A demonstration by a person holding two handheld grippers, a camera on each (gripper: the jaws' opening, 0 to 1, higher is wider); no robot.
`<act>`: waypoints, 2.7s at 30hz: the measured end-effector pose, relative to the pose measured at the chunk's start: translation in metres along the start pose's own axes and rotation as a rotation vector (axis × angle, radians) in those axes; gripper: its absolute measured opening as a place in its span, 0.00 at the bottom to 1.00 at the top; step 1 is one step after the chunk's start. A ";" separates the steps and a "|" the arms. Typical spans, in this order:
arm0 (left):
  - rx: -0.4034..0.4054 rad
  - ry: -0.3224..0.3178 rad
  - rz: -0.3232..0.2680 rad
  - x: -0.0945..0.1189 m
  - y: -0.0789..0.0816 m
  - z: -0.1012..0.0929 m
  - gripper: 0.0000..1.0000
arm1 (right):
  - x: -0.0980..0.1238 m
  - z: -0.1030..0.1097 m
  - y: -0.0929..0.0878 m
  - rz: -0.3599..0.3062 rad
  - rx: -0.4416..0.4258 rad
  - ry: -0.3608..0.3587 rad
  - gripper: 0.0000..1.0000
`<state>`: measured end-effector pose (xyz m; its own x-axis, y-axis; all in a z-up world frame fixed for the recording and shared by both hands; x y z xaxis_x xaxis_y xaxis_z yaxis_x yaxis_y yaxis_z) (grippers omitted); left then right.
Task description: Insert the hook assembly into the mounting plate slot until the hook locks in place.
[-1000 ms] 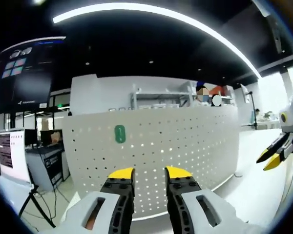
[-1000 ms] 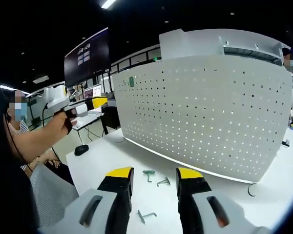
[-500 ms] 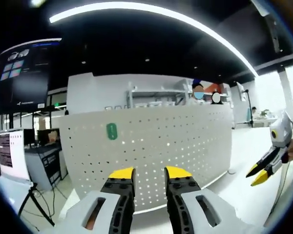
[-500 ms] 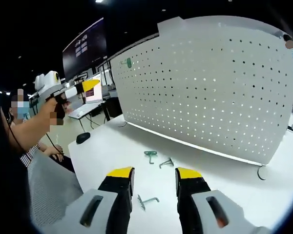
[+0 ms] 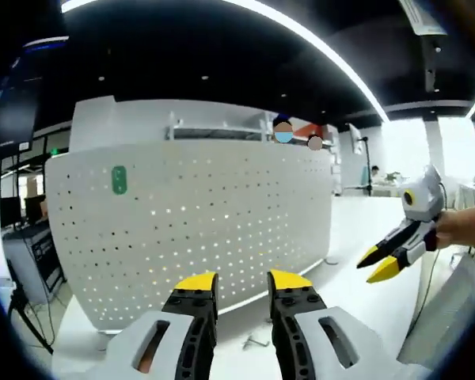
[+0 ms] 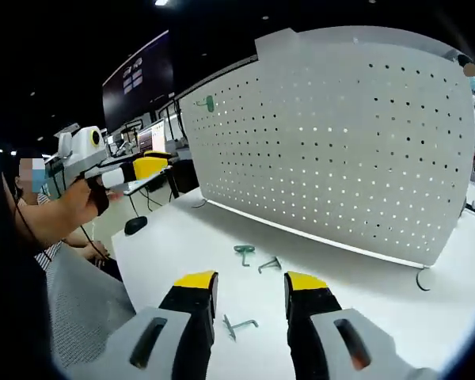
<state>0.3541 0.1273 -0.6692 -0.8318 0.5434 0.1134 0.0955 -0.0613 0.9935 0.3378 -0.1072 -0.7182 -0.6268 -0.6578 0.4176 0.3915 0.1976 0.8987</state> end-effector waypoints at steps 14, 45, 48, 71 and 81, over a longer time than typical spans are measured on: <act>0.046 -0.351 0.183 -0.026 -0.062 -0.051 0.26 | 0.011 -0.004 0.003 -0.021 -0.008 -0.032 0.32; -0.149 -0.634 0.450 -0.059 -0.145 -0.100 0.21 | 0.018 -0.008 -0.006 -0.009 -0.032 -0.062 0.32; -0.164 -0.646 0.457 -0.060 -0.148 -0.104 0.20 | 0.019 -0.010 -0.008 -0.005 -0.037 -0.066 0.32; -0.228 -0.664 0.506 -0.067 -0.166 -0.108 0.08 | 0.019 -0.013 -0.010 0.002 -0.049 -0.077 0.32; -0.231 -0.670 0.508 -0.066 -0.167 -0.110 0.03 | 0.020 -0.013 -0.011 0.002 -0.048 -0.077 0.32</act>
<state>0.3328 0.0092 -0.8429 -0.2147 0.7778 0.5907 0.1944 -0.5587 0.8063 0.3300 -0.1317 -0.7216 -0.6753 -0.5993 0.4300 0.4232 0.1627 0.8913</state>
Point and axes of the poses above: the point that each gripper's makers call its tool centre point, and the gripper's own axes: x roughly backward along the fingers, z roughly to its left, y roughly out of its top, the point moved 6 cm from there along x, roughly backward along the fingers, and after that the axes turned 1 degree about x, right-handed, at the moved point
